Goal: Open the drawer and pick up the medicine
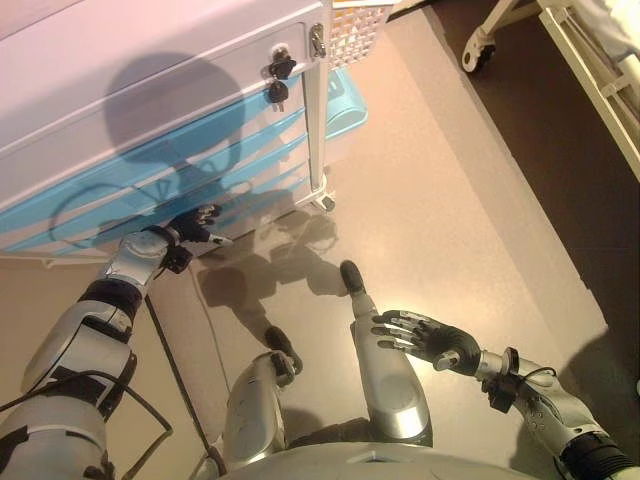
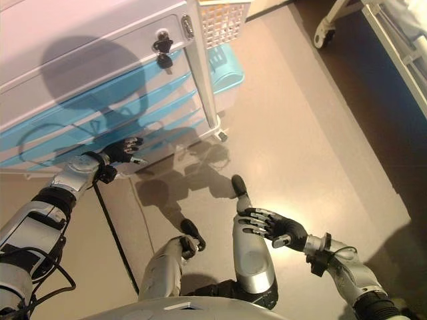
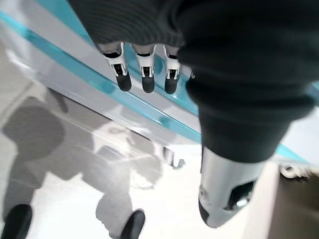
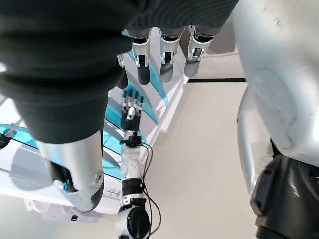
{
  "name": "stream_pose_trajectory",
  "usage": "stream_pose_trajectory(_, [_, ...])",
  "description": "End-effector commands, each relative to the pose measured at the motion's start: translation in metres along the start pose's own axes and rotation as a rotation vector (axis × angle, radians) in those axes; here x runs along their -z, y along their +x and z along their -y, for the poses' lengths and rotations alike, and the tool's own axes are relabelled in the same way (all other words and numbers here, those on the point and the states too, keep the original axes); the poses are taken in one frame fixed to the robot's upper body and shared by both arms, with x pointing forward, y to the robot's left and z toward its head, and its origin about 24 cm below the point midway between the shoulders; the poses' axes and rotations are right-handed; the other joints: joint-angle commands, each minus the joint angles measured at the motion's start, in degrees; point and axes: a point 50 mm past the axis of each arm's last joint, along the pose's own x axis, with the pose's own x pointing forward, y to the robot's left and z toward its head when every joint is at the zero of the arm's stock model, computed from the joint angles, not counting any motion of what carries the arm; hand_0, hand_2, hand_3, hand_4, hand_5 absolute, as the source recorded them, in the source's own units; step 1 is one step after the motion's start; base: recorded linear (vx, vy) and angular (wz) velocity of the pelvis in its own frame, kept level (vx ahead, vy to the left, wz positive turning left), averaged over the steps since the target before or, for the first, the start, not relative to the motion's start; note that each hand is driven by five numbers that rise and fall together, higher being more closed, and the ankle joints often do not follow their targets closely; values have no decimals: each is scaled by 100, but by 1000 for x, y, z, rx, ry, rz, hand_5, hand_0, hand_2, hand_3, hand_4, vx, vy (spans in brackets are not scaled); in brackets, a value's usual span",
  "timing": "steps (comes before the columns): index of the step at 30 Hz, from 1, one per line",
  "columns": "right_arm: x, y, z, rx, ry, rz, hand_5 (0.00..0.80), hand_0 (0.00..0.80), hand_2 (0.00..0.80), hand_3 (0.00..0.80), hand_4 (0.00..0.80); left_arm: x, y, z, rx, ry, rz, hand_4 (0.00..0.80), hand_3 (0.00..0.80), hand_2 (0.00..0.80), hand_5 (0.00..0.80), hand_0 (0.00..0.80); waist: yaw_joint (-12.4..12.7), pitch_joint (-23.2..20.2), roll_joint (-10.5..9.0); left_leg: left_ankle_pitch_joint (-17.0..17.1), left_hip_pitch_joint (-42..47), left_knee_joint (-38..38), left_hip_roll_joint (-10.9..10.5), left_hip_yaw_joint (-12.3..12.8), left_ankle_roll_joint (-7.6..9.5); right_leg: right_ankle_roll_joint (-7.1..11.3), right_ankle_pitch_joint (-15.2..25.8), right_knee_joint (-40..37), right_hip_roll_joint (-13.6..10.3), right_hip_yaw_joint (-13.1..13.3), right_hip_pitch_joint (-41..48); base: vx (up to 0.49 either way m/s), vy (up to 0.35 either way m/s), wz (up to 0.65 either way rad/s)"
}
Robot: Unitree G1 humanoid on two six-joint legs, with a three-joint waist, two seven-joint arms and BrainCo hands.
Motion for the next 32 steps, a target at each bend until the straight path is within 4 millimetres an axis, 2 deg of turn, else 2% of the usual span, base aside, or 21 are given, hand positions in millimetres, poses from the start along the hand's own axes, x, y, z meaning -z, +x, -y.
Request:
stream_pose_trajectory(1, [-1,12,-9,8,4,83,0,0,0,0,0,6,-21,-27,-7,-94,46,0,0,0,0,0,175,-182,-344,119,-220,307,-255,-145,144,409,-346,126,-299,-133,403,40,-86,10])
stream_pose_trajectory(2, [0,12,-9,14,3,82,0,0,0,0,0,9,-19,-21,27,-130,51,0,0,0,0,0,195,-204,-343,120,-188,270,-270,-165,145,407,-346,134,-302,-140,432,-18,-144,14])
stream_pose_trajectory(3, [2,13,-9,22,13,81,0,0,0,0,0,18,-17,-6,77,-170,53,0,0,0,0,0,240,-288,-405,338,-152,96,-329,-141,167,381,-248,113,-341,-135,429,4,-151,16])
stream_pose_trajectory(5, [7,15,-7,74,32,70,0,0,0,0,0,33,-13,22,174,-258,44,0,0,0,0,0,331,-410,-377,401,20,-116,-380,-226,149,379,-291,76,-344,-195,592,71,-137,15])
stream_pose_trajectory(8, [18,21,0,179,94,38,0,0,0,0,0,57,-11,76,345,-365,11,0,0,0,0,0,490,-633,-304,559,323,-528,-451,-395,105,346,-376,12,-327,-312,852,144,-117,14])
stream_pose_trajectory(10, [29,24,1,237,143,7,0,0,0,0,0,77,-16,116,433,-446,-35,0,0,0,0,0,605,-819,-255,684,475,-785,-480,-522,59,321,-428,-5,-297,-409,957,138,-123,19])
stream_pose_trajectory(13, [47,31,1,302,215,-49,0,0,0,0,0,99,-26,164,537,-565,-113,0,0,0,0,0,762,-1063,-184,832,660,-1111,-481,-723,9,262,-523,-20,-231,-566,1112,120,-149,23])
stream_pose_trajectory(16, [64,36,0,327,297,-100,0,0,0,0,0,120,-40,197,606,-666,-191,0,0,0,0,0,902,-1294,-130,956,818,-1385,-440,-926,-32,202,-616,-21,-155,-728,1244,94,-155,29])
stream_pose_trajectory(19, [80,40,-4,332,371,-163,0,0,0,0,0,137,-56,224,650,-762,-253,0,0,0,0,0,1068,-1533,-84,1075,945,-1643,-395,-1122,-86,149,-688,-53,-95,-915,1376,86,-140,26])
stream_pose_trajectory(22, [97,41,-10,347,445,-228,0,0,0,0,0,148,-69,239,658,-877,-304,0,0,0,0,0,1230,-1744,-45,1191,1040,-1907,-359,-1295,-125,100,-760,-86,-39,-1082,1486,63,-111,26])
stream_pose_trajectory(28, [129,32,-12,414,554,-324,0,0,0,0,0,161,-86,261,665,-1077,-355,0,0,0,0,0,1505,-2015,43,1404,1127,-2316,-306,-1547,-185,24,-851,-162,27,-1417,1668,1,-61,28])
stream_pose_trajectory(32, [138,30,-12,443,586,-351,0,0,0,0,0,165,-91,268,647,-1198,-370,0,0,0,0,0,1632,-2136,85,1469,1155,-2456,-324,-1619,-207,9,-844,-250,19,-1600,1761,-29,-15,24])
